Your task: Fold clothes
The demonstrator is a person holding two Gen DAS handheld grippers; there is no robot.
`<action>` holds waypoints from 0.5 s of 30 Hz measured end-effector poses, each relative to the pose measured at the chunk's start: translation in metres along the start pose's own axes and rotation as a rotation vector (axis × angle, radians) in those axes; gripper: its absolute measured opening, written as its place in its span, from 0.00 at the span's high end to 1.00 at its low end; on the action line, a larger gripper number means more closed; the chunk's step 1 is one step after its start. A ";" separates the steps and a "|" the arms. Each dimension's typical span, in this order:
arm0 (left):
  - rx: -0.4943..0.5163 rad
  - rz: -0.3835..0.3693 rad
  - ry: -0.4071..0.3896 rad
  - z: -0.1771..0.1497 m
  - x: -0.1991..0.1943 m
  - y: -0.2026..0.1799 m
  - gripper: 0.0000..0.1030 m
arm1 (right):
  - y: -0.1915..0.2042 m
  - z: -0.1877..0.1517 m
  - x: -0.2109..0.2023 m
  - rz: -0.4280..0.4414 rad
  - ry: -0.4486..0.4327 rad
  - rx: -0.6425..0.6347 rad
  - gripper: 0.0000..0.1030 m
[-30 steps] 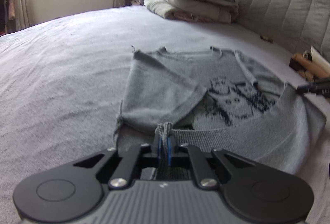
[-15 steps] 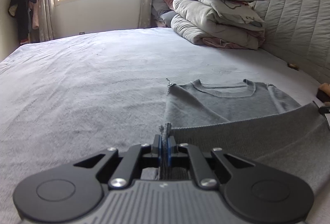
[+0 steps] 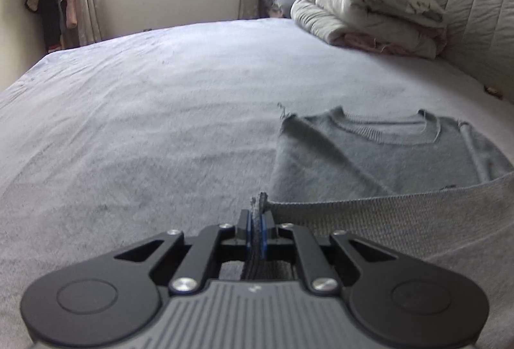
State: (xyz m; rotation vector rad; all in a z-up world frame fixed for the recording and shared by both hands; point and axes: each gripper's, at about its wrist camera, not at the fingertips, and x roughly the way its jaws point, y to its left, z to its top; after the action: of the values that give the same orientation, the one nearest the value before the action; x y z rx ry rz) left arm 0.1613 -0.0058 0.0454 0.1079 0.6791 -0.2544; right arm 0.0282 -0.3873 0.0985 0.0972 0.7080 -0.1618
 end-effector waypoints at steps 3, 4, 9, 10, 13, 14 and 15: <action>-0.035 0.001 -0.016 0.000 -0.006 0.010 0.90 | -0.004 0.003 -0.006 0.005 -0.011 0.019 0.91; -0.062 -0.014 -0.024 0.001 -0.009 0.016 0.88 | -0.005 0.003 -0.007 0.002 -0.012 0.021 0.91; -0.115 -0.078 -0.046 -0.004 -0.021 0.037 0.68 | -0.008 0.003 -0.006 0.037 0.001 0.027 0.88; -0.114 -0.083 -0.041 -0.005 -0.021 0.039 0.62 | -0.009 0.004 -0.007 0.045 -0.006 0.033 0.82; -0.130 -0.119 -0.022 -0.008 -0.016 0.044 0.61 | -0.015 0.006 -0.010 0.068 -0.022 0.072 0.49; -0.149 -0.132 -0.022 -0.008 -0.016 0.047 0.60 | -0.018 0.006 -0.012 0.067 -0.033 0.087 0.47; -0.171 -0.147 -0.024 -0.008 -0.015 0.050 0.57 | -0.021 0.007 -0.013 0.067 -0.045 0.108 0.47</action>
State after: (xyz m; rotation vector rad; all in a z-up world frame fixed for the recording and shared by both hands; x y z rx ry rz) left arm 0.1581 0.0466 0.0498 -0.1088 0.6833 -0.3371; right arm 0.0189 -0.4074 0.1113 0.2196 0.6497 -0.1378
